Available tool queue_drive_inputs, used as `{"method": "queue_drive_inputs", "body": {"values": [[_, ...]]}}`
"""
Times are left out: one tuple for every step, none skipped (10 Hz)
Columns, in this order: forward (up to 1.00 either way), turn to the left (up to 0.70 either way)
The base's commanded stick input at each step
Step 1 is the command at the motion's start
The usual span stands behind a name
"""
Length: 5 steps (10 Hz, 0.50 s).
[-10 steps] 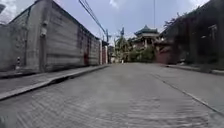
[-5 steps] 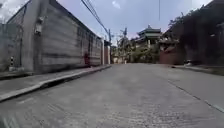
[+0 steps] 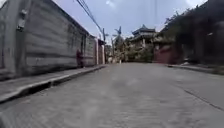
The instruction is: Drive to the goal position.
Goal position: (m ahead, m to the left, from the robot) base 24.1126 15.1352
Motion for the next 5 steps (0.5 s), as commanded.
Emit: {"method": "queue_drive_inputs", "body": {"values": [[1.00, 0.00], [1.00, 0.00], [1.00, 0.00], [1.00, 0.00], [1.00, 0.00]]}}
